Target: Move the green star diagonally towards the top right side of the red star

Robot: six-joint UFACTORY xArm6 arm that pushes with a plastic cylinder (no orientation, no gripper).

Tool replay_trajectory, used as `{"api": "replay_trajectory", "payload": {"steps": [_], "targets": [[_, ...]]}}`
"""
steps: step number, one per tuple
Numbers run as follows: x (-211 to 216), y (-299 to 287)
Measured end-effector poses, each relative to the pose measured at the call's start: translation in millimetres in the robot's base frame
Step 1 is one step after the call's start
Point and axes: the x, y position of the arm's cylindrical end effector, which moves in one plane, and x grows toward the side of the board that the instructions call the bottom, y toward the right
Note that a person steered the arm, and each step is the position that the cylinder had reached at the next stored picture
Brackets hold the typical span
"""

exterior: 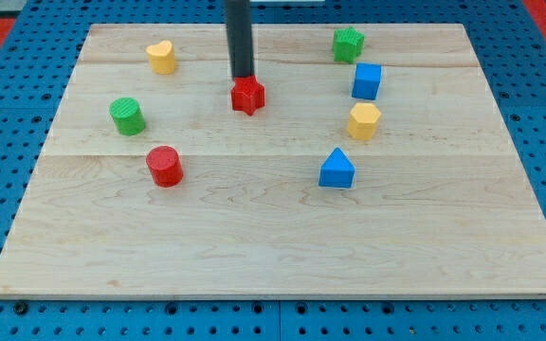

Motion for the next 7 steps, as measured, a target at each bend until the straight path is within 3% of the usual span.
{"api": "replay_trajectory", "payload": {"steps": [1, 3, 4, 5, 6, 7], "targets": [[-9.2, 43.1], [-93.5, 72.7], [-114.6, 111.5], [-79.5, 164.8], [-32.1, 168.9], [-19.1, 167.8]]}}
